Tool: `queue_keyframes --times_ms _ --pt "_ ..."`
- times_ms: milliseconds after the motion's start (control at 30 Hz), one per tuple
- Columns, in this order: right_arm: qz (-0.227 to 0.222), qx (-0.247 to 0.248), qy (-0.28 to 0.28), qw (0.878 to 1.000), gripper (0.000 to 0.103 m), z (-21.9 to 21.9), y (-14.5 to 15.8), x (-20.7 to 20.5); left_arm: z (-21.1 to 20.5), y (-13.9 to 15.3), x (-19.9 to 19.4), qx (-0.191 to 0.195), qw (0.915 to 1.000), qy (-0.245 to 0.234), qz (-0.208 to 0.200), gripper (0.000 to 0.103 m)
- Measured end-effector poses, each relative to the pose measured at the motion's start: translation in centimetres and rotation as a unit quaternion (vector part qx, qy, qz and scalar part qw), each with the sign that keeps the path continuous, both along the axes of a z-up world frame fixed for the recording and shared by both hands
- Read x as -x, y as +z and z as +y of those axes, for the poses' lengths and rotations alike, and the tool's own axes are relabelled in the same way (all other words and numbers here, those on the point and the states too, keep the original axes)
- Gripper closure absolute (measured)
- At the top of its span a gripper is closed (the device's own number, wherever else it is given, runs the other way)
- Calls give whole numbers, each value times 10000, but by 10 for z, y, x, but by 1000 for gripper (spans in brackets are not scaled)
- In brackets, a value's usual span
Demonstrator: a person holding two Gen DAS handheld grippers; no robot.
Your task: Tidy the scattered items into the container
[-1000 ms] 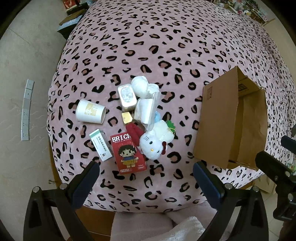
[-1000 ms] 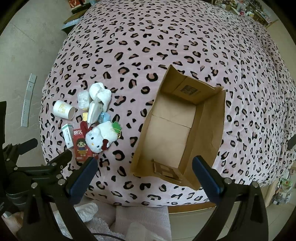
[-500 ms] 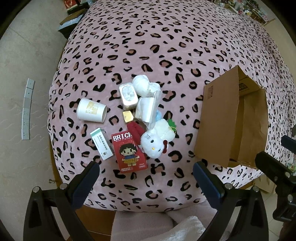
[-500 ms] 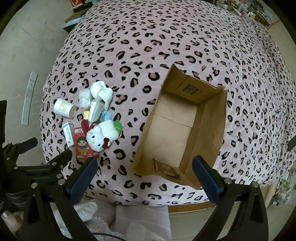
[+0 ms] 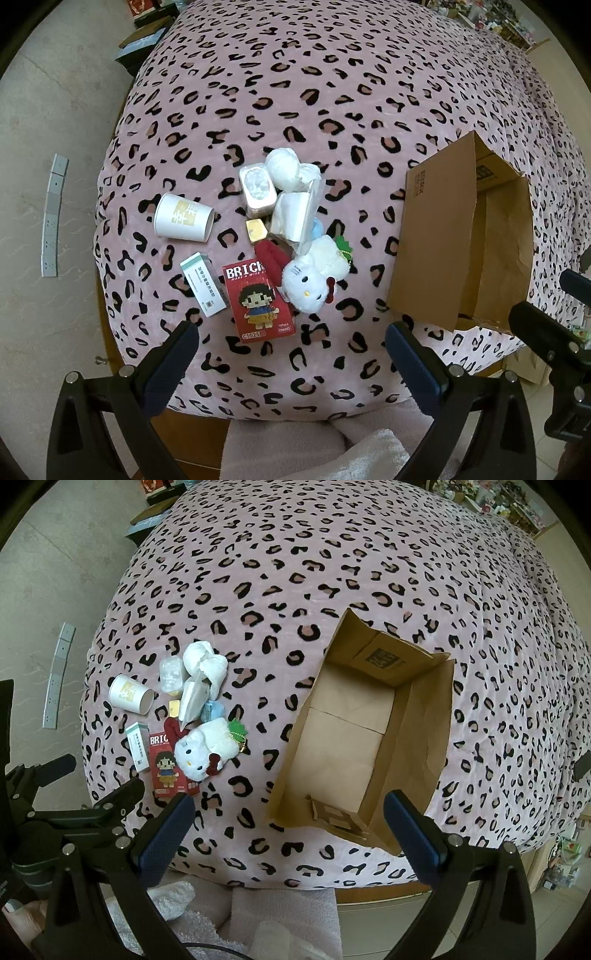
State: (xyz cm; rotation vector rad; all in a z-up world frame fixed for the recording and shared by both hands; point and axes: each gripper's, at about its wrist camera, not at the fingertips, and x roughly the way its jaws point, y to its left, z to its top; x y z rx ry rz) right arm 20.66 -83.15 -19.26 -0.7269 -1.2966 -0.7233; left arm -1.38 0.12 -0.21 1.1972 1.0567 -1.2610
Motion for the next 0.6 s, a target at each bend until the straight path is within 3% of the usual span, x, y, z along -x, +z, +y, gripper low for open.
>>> queue_keyframes --times_ms 200,367,600 --pt "192 76 -40 9998 0 3 0 -29 8 -3 -7 -31 9997 213 81 0" --pt "428 210 -217 9986 0 10 7 -60 15 -3 -52 -82 9974 692 206 0" --pt "742 525 -839 9923 0 40 2 -127 23 -20 -136 -257 9847 1696 316 0"
